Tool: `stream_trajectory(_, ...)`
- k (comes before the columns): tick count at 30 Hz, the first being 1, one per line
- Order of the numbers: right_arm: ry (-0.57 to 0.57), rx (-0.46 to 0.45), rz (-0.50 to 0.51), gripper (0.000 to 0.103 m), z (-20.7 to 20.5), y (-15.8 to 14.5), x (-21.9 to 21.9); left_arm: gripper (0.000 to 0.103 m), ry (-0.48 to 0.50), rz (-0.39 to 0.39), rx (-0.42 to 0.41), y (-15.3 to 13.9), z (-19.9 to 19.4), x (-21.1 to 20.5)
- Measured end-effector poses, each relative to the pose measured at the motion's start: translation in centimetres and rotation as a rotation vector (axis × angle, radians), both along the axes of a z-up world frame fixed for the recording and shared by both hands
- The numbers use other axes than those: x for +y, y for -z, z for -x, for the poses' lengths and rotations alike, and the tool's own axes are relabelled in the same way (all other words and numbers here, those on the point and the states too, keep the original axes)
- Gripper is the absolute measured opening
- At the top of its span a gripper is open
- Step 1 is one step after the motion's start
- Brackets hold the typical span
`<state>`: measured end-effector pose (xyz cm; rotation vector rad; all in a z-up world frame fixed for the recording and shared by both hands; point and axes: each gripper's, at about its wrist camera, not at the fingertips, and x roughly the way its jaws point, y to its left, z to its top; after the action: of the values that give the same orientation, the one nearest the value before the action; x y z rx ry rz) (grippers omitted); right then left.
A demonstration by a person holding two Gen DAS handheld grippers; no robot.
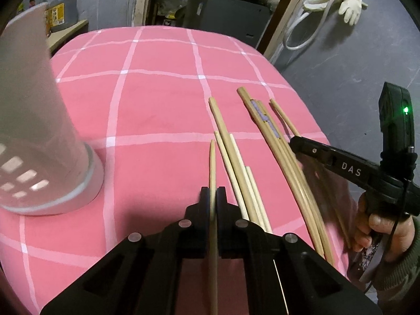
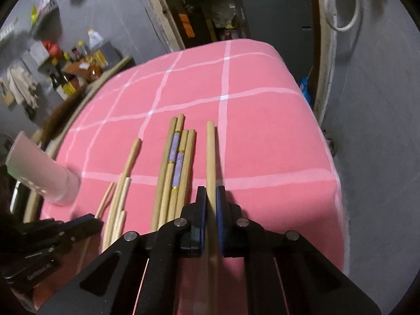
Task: Organize utensils
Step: 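Close the left gripper on a wooden chopstick while the right gripper grasps another, then lift the held chopsticks with both tools and carry them toward the white basket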
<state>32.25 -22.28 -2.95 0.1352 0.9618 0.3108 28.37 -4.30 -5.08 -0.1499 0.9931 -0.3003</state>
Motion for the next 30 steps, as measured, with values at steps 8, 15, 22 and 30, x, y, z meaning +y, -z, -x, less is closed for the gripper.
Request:
stream_trajectory(8, -0.010, -0.170, -0.140, 0.006, 4.8, -3.2, 0.7, 0.003, 0.002, 0.056, -0.196, -3.2, 4.0, 1.2)
stream_trajectory(15, -0.081, -0.452, -0.244, 0.006, 8.5, -7.4, 3.9, 0.003, -0.061, 0.133, -0.407, -6.6, 7.2, 3.7)
stream_trajectory(22, -0.163, -0.630, -0.379, 0.006, 7.8, -10.9, 9.7, 0.003, -0.170, 0.154, -0.581, -11.7, 8.1, 7.6)
stream_trajectory(30, -0.197, -0.784, -0.546, 0.006, 5.6, -15.5, 15.1, 0.003, -0.379, 0.164, -0.725, -16.0, 6.1, 16.8)
